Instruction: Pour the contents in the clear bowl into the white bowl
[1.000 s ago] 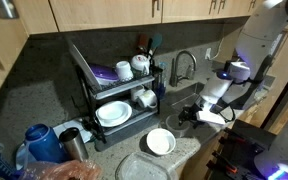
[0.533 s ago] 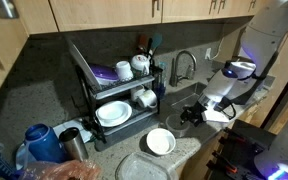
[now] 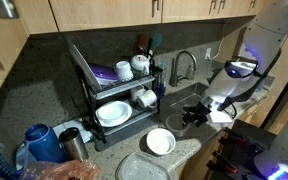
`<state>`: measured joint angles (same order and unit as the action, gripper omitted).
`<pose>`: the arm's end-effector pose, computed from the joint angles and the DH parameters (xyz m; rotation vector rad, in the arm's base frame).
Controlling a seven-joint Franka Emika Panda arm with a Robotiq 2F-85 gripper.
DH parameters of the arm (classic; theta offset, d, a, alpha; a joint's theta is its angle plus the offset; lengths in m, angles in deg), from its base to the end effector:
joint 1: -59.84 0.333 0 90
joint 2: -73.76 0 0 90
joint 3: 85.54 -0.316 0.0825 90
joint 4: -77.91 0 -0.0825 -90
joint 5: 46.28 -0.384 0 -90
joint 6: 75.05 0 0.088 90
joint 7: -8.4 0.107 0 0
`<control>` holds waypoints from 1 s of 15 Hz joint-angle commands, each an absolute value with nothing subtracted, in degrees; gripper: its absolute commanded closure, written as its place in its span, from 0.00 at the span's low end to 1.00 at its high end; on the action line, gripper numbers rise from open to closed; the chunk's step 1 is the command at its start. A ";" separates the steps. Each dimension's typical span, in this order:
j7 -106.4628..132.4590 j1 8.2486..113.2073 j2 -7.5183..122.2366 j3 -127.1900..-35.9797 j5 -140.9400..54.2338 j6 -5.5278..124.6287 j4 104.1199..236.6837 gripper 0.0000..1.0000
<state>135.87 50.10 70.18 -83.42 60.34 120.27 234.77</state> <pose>0.3204 0.0433 0.2226 -2.7521 0.7415 -0.3495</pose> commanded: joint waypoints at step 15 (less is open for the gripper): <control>135.21 51.97 75.73 -89.62 55.30 122.93 236.68 0.00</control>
<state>135.50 50.33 73.19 -86.45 56.75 122.93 235.28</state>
